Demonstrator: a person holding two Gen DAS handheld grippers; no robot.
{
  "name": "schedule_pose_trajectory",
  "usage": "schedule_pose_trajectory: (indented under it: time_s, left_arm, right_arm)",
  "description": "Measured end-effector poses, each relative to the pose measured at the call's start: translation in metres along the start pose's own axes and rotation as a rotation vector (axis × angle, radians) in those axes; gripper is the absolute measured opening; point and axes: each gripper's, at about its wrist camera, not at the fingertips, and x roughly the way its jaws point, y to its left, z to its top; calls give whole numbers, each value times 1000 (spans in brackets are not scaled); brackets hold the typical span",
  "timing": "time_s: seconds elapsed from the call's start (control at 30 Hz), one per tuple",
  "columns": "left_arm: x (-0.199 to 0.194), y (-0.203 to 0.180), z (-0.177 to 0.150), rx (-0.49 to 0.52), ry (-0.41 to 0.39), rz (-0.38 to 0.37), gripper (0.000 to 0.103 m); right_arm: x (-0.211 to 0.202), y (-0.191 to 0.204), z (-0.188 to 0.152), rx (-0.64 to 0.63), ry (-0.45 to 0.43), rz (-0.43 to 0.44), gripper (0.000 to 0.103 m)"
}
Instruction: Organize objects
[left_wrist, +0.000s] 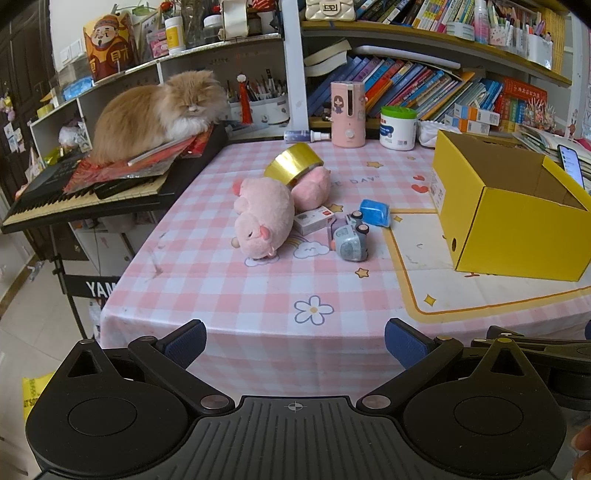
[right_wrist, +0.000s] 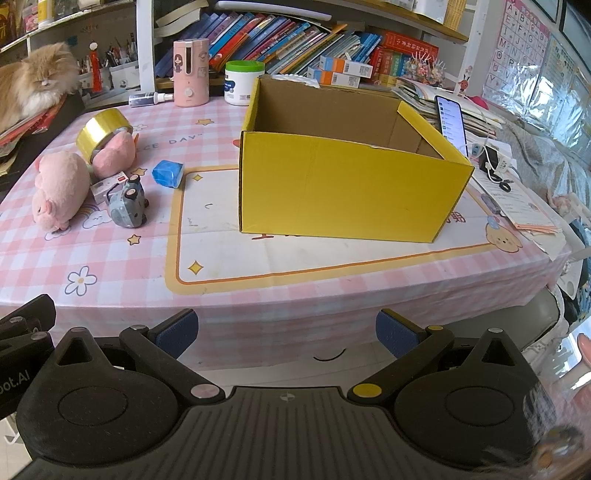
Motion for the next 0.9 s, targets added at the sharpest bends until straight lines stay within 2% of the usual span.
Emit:
schedule_pose_trajectory:
  time_s: [0.9]
  left_arm:
    - [12,32,3,-38,5,15,103]
  right_arm:
    - [2,27,8,-18,-2,48,103]
